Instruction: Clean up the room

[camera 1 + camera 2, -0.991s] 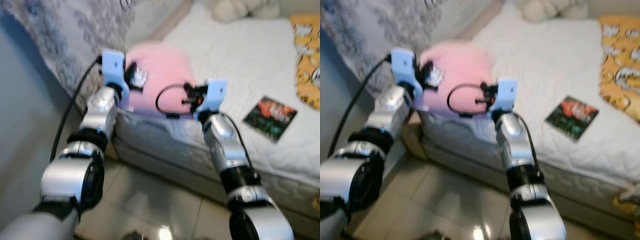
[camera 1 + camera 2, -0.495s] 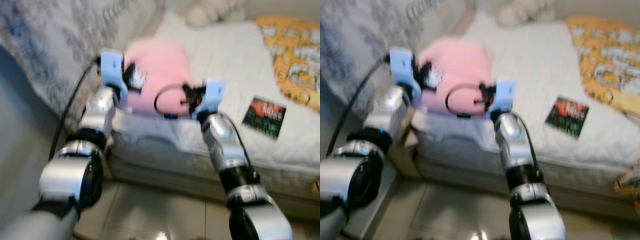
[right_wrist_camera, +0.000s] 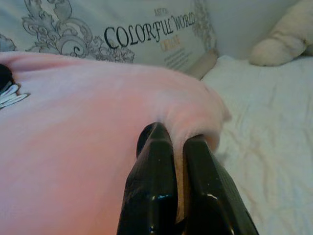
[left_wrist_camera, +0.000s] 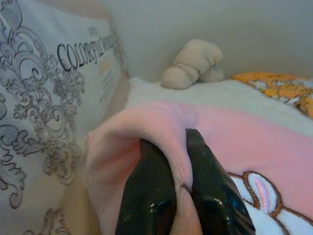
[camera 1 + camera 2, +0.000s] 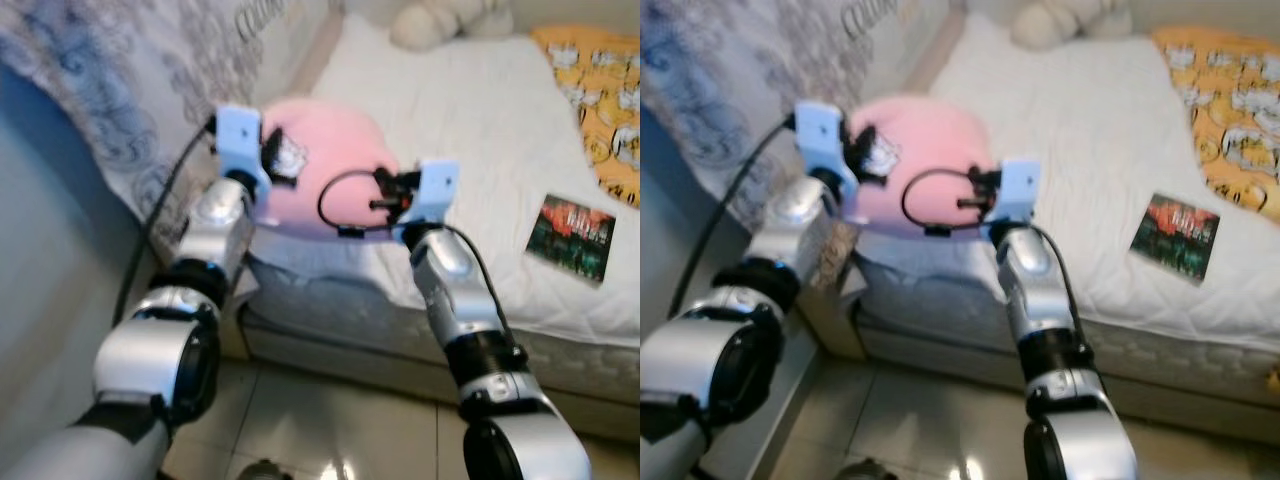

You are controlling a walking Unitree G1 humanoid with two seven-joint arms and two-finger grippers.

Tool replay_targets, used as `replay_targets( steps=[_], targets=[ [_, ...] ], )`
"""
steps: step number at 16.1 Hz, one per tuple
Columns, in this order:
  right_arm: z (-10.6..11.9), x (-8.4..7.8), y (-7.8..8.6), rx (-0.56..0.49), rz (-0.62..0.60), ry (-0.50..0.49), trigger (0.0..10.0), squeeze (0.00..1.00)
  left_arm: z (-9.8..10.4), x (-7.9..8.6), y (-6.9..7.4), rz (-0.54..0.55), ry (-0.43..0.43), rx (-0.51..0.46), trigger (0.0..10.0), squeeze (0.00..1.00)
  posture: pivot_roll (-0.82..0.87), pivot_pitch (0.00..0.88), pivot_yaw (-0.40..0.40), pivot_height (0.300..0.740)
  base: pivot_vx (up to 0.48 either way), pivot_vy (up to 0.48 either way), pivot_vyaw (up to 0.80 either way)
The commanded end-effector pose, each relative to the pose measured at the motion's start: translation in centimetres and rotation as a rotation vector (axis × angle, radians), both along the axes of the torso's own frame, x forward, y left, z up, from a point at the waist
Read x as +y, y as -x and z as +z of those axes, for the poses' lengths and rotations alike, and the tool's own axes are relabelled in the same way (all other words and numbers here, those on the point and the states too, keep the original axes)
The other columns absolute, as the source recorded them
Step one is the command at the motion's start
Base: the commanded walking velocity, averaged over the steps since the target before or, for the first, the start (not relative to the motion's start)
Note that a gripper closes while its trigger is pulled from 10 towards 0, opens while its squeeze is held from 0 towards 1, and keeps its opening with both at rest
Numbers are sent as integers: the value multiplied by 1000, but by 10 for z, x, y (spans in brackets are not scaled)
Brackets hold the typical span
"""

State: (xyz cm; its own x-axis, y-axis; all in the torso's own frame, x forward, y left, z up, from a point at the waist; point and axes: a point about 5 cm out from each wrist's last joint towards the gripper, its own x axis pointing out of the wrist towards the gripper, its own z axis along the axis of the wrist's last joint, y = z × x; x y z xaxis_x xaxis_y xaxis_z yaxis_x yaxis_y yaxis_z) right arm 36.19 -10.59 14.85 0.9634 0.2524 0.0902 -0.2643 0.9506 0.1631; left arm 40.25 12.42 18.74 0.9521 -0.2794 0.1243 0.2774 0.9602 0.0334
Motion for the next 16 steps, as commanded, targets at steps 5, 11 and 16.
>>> replay_targets(
  steps=[5,11,16],
  targets=[
    [9,-7,-3,-32,-18,-7,0,0,16,-3,-2,3,3,-71,10000,0,9,0,29,740,480,0,0],
    [9,-7,-2,-31,-12,-5,0,0,16,-1,-3,13,9,-64,10000,0,6,0,23,740,480,0,0],
    [4,-8,-1,-13,-2,1,0,0,17,-2,-3,24,11,-64,10000,0,10,0,7,740,480,0,0]
  ],
)
